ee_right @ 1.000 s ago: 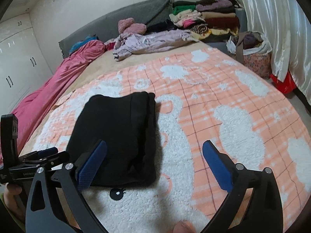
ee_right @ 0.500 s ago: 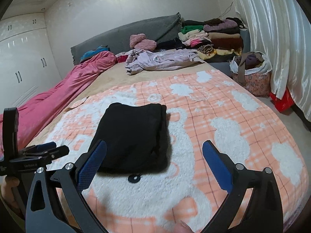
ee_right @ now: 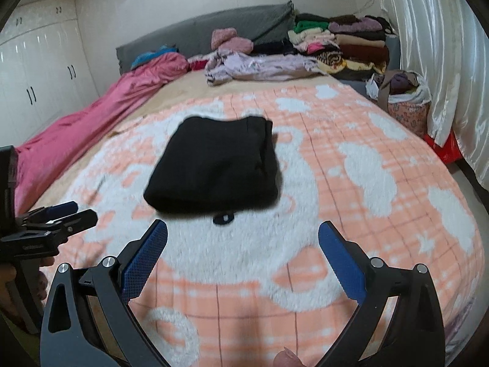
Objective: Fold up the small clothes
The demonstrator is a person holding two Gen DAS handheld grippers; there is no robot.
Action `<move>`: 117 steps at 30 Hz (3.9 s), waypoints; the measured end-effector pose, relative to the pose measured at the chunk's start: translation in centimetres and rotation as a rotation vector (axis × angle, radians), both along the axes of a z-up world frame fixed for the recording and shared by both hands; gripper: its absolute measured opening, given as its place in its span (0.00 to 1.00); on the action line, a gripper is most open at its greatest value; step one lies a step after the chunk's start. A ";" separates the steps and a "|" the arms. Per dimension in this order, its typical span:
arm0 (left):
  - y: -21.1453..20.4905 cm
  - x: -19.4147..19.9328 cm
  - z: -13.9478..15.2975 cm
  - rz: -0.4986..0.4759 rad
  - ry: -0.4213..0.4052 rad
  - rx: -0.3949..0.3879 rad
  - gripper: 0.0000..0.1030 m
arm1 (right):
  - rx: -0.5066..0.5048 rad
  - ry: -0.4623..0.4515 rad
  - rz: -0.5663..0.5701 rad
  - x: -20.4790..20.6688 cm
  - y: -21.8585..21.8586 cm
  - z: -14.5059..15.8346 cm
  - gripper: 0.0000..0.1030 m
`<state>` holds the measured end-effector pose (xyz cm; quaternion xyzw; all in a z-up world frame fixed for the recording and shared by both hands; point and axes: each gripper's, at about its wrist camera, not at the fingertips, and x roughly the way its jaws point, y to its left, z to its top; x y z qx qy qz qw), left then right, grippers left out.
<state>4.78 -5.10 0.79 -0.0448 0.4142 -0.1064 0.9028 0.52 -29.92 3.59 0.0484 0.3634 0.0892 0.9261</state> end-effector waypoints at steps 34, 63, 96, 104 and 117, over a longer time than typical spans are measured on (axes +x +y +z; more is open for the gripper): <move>0.0 -0.2 -1.5 0.025 0.048 0.011 0.91 | 0.025 0.074 -0.029 0.3 -0.6 -2.6 0.96; 0.4 -0.3 -1.1 0.045 0.046 0.030 0.91 | 0.019 0.071 -0.027 0.1 -0.5 -2.4 0.96; 0.5 -0.3 -1.5 0.046 0.052 0.041 0.91 | 0.008 0.074 -0.042 -0.2 -0.7 -2.6 0.96; 0.6 -0.3 -1.6 0.041 0.057 0.042 0.91 | 0.000 0.069 -0.060 -0.2 -0.9 -2.1 0.96; 1.2 -0.3 -1.6 0.029 0.071 0.052 0.91 | 0.009 0.061 -0.120 -0.8 -2.2 -1.6 0.96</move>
